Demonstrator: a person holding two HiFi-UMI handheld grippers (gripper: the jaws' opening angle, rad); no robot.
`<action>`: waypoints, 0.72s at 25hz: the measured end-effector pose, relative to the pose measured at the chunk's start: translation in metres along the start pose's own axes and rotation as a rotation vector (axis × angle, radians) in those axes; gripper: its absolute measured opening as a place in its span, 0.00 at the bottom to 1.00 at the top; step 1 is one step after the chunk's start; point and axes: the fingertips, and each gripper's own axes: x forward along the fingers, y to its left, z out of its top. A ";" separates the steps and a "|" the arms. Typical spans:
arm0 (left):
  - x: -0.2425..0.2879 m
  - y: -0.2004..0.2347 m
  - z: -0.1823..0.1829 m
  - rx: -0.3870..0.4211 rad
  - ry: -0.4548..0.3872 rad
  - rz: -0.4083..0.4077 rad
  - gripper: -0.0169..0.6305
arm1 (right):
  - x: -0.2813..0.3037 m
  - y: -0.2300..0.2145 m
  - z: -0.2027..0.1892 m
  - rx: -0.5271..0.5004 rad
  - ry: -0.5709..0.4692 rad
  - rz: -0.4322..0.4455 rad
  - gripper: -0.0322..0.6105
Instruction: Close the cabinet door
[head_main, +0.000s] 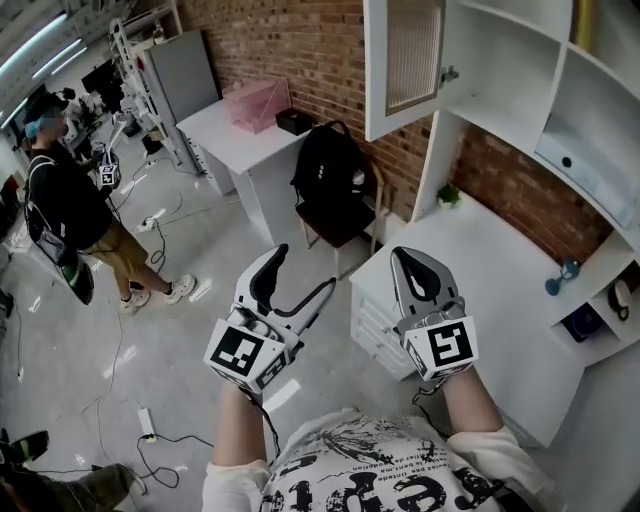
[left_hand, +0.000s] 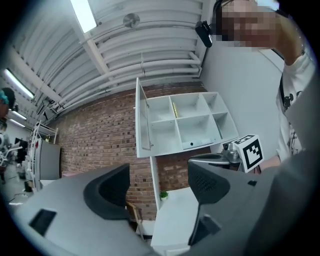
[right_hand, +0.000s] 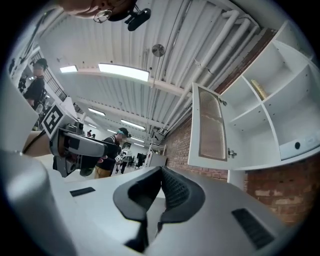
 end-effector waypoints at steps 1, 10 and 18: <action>0.011 0.008 -0.002 -0.002 -0.001 -0.009 0.59 | 0.011 -0.007 -0.003 -0.005 0.003 -0.002 0.07; 0.110 0.082 -0.012 -0.032 -0.062 -0.147 0.59 | 0.094 -0.060 -0.018 -0.071 0.020 -0.077 0.07; 0.210 0.163 0.029 -0.030 -0.193 -0.382 0.59 | 0.182 -0.112 -0.001 -0.190 0.012 -0.261 0.07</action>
